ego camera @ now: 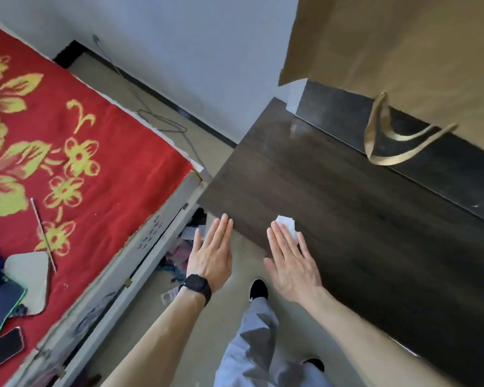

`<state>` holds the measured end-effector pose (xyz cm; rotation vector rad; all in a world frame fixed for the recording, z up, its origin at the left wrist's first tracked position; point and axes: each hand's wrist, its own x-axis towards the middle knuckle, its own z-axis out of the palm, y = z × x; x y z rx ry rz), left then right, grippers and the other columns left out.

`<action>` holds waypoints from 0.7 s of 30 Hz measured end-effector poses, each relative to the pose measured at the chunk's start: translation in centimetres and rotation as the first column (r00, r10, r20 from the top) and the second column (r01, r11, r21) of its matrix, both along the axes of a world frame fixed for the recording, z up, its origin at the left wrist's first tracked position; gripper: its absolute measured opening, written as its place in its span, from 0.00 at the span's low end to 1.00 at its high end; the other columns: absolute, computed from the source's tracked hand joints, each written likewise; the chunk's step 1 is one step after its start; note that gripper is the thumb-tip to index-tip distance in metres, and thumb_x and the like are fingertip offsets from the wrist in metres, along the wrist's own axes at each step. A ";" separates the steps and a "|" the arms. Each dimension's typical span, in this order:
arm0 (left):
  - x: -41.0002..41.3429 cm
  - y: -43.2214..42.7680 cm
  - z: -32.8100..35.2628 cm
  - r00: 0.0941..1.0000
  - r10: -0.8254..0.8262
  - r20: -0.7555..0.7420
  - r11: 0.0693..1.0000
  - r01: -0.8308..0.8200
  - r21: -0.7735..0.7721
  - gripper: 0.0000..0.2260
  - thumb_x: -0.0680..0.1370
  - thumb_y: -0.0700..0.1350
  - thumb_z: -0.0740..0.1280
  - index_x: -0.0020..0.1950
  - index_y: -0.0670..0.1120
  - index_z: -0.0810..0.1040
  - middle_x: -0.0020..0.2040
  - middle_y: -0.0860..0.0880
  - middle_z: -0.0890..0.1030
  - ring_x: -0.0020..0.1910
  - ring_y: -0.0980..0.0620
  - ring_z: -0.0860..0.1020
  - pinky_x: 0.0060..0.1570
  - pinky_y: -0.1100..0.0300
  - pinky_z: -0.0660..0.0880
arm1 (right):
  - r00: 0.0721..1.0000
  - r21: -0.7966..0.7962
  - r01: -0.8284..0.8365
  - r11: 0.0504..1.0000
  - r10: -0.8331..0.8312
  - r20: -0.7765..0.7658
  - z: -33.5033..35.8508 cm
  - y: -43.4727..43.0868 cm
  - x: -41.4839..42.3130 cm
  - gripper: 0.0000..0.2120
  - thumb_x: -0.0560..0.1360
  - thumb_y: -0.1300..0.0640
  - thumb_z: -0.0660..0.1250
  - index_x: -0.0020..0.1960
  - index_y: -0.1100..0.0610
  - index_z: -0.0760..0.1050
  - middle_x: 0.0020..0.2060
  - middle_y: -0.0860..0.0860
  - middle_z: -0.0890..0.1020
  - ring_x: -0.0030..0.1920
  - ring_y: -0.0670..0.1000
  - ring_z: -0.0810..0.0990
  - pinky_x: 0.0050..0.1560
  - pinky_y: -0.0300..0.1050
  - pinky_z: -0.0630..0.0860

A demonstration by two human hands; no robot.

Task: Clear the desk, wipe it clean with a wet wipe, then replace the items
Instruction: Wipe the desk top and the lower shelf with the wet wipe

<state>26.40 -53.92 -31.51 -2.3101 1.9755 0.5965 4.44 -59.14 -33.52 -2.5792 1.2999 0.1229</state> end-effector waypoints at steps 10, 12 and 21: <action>-15.1 1.3 1.1 0.856 -0.517 0.005 0.851 0.514 0.103 0.30 0.76 0.46 0.58 0.79 0.45 0.60 0.80 0.49 0.58 0.77 0.49 0.60 0.72 0.40 0.59 | 0.718 0.099 0.695 0.712 -0.681 -0.141 1.8 12.7 -22.0 0.35 0.81 0.40 0.51 0.80 0.59 0.49 0.80 0.53 0.49 0.80 0.52 0.47 0.77 0.59 0.55; -18.6 1.4 1.1 0.784 -0.621 0.003 0.779 0.616 0.117 0.30 0.76 0.46 0.58 0.78 0.45 0.61 0.79 0.49 0.60 0.76 0.48 0.62 0.71 0.40 0.61 | 0.617 0.085 0.786 0.612 -0.769 -0.167 1.9 14.8 -25.9 0.36 0.80 0.39 0.48 0.80 0.60 0.48 0.80 0.54 0.49 0.80 0.52 0.47 0.77 0.58 0.54; -33.9 3.7 2.2 0.618 -0.780 -0.098 0.599 0.783 0.169 0.28 0.80 0.49 0.45 0.81 0.48 0.50 0.80 0.53 0.46 0.80 0.50 0.49 0.75 0.47 0.43 | 0.290 0.126 0.952 0.278 -0.953 -0.085 1.7 19.0 -37.3 0.34 0.82 0.41 0.43 0.80 0.57 0.40 0.80 0.52 0.41 0.80 0.50 0.41 0.78 0.56 0.51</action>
